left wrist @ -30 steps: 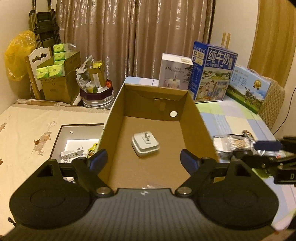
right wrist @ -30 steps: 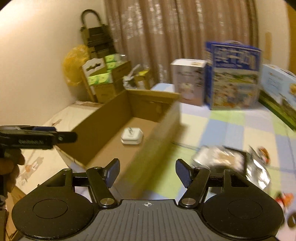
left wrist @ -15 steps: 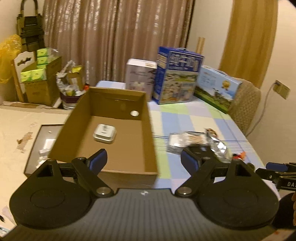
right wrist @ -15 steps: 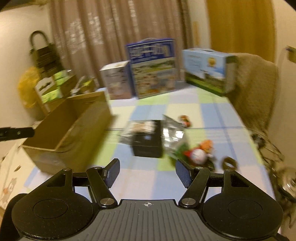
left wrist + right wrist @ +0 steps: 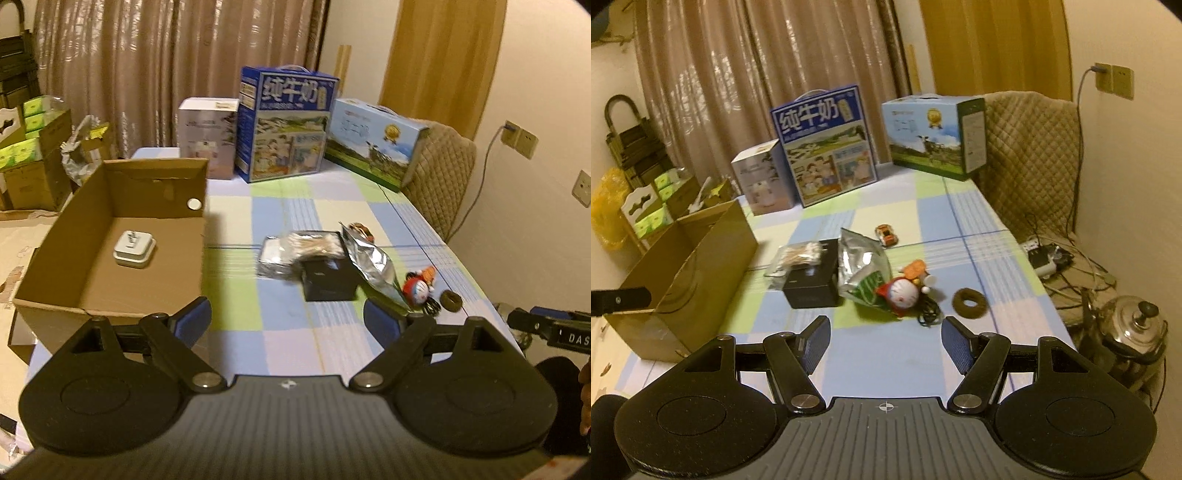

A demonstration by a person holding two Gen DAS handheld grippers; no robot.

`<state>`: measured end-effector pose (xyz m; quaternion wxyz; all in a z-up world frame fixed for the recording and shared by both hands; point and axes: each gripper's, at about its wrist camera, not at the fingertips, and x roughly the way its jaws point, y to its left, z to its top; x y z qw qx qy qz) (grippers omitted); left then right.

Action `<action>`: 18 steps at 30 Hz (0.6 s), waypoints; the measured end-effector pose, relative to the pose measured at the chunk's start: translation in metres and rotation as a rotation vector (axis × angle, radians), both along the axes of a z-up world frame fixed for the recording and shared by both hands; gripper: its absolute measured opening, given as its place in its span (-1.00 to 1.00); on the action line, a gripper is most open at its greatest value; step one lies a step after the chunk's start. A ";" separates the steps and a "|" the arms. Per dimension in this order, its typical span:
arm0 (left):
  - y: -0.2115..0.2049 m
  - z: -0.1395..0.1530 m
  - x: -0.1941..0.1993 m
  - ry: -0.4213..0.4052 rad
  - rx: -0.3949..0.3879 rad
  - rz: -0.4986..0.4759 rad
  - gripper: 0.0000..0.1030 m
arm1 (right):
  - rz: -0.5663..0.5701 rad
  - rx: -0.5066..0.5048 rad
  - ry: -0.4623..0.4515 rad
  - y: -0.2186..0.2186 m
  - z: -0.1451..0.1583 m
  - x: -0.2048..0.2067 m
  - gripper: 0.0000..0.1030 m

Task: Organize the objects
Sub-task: 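Withdraw both tools from the box back over the table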

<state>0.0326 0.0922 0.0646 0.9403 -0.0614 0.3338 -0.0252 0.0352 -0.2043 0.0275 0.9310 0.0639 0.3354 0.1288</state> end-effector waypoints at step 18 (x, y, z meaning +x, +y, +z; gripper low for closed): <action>-0.028 -0.019 0.014 0.047 0.019 -0.054 0.71 | -0.064 0.004 0.027 -0.031 -0.014 0.018 0.24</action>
